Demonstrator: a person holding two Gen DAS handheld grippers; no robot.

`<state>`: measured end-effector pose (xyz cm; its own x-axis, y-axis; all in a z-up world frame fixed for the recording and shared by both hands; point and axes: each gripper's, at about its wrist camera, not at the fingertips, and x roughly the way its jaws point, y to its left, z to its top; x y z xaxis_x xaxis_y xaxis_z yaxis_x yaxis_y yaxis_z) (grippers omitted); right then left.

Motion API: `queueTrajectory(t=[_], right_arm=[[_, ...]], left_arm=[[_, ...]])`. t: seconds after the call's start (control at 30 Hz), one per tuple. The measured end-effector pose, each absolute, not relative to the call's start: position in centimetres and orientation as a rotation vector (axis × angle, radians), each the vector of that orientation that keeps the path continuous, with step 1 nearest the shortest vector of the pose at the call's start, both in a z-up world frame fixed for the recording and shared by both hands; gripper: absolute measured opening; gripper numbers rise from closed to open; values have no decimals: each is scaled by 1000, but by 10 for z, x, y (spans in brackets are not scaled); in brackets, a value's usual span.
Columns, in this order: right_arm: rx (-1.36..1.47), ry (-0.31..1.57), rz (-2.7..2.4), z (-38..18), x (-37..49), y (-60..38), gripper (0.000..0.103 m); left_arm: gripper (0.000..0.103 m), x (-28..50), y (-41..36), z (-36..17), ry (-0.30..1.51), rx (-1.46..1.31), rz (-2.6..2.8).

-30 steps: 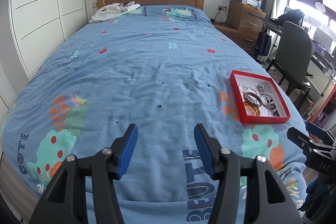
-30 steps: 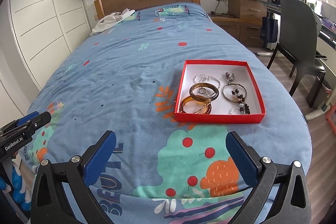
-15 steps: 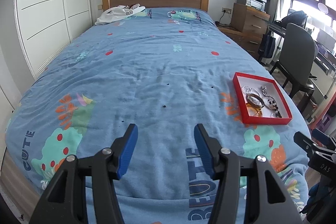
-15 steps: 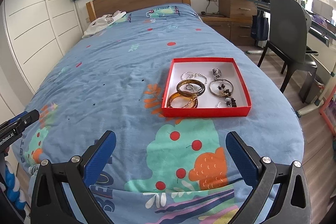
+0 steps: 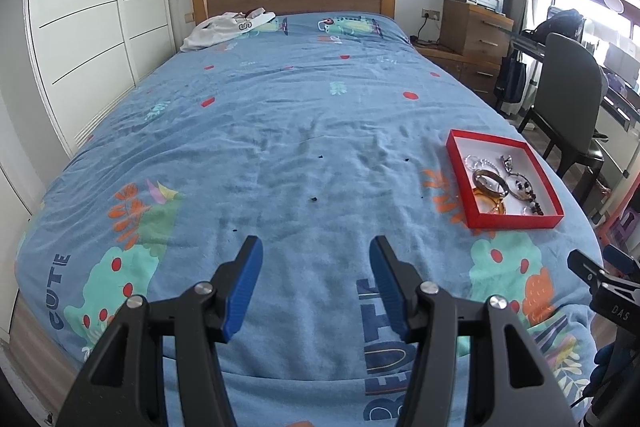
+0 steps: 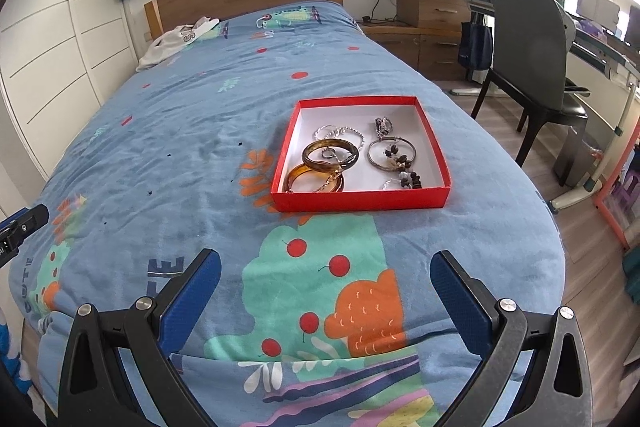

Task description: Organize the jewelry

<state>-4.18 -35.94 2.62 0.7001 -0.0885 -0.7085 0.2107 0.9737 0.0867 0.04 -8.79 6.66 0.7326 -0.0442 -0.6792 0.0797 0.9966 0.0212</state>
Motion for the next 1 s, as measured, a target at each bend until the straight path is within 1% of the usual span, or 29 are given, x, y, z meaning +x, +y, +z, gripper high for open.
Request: queueTrajectory(t=[0.4,1.0], right_arm=[[178,799,-202,14,-40,-371,102],[168,828,-208,2,-32,-370,102]], left_arm=[[54,6,-93,46,797,63,-96],[54,16,-96,28,844,43,-131]])
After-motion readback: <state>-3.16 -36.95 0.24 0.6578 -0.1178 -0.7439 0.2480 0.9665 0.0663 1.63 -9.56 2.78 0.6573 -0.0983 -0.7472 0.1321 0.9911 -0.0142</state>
